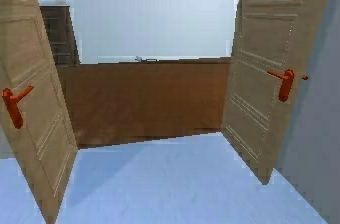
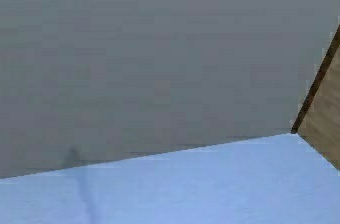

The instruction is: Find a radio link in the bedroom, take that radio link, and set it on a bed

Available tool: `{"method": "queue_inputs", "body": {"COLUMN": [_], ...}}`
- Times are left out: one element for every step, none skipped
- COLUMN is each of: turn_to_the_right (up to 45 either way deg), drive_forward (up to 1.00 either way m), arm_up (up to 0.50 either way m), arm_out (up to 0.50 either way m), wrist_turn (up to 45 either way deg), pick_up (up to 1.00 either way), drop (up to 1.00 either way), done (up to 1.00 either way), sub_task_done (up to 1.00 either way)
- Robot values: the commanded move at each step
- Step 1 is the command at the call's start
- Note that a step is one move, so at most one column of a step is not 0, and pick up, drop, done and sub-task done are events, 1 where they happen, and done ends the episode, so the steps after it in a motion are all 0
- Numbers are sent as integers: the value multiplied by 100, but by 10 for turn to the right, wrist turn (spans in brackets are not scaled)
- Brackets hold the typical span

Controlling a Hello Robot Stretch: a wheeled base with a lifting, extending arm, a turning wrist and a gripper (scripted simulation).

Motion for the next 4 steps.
{"method": "queue_inputs", "body": {"turn_to_the_right": [0,0,30,0], "drive_forward": [100,100,0,45], "arm_up": [0,0,0,0], "arm_out": [0,0,0,0], "wrist_turn": [0,0,0,0], "pick_up": [0,0,0,0], "drop": [0,0,0,0], "done": [0,0,0,0], "sub_task_done": [0,0,0,0]}}
